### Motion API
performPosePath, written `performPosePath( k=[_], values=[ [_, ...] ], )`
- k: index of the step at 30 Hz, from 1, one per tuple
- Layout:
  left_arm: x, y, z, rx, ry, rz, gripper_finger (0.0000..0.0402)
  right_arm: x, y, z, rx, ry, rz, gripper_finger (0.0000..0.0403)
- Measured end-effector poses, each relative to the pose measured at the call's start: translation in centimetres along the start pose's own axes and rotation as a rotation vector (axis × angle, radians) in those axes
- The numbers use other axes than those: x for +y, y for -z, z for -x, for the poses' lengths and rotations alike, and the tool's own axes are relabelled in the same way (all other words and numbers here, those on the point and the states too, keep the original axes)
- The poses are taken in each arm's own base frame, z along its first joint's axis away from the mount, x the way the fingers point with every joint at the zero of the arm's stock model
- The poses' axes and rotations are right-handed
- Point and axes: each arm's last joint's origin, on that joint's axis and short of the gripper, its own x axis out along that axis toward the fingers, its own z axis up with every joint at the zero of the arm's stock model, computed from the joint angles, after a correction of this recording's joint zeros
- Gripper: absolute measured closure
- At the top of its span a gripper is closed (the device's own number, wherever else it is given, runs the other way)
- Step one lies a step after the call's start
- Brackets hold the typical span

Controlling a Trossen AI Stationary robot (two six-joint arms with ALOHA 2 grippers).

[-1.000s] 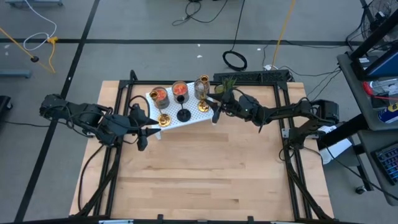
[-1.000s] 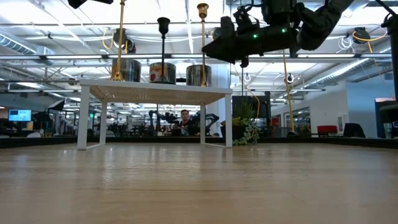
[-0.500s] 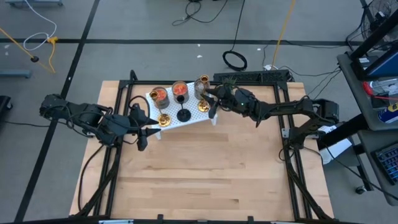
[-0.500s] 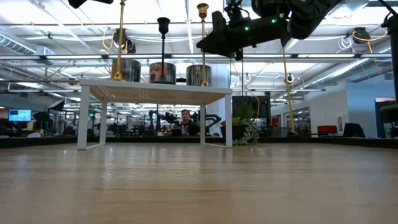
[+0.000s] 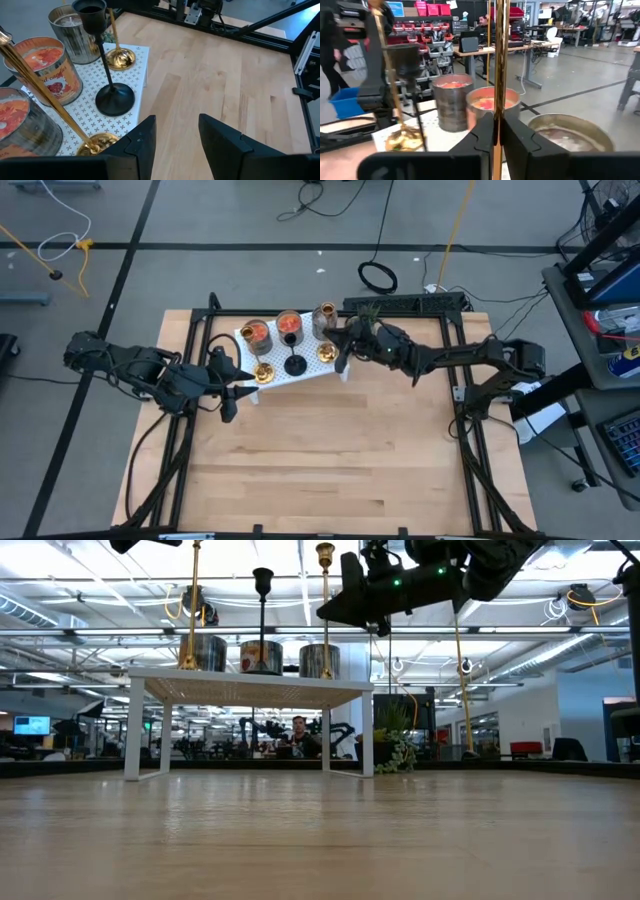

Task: Pick & Place candle stick holders
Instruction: Adjust the gold candle holder on the shelf

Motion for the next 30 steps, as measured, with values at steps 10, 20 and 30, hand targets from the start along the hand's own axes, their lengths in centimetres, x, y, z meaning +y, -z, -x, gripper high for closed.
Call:
performPosePath(
  k=[10,20,30],
  values=[
    [0.0,0.0,0.0,0.0,0.0,0.008,0.025,1.0,-0.9,1.1,0.02,0.01,-0.002,0.0391],
    [0.0,0.0,0.0,0.0,0.001,0.008,0.025,1.3,-0.6,1.1,0.033,0.004,0.024,0.0389],
    [0.0,0.0,0.0,0.0,0.002,0.011,0.025,1.3,-0.3,1.1,0.065,0.006,0.053,0.033]
  ],
)
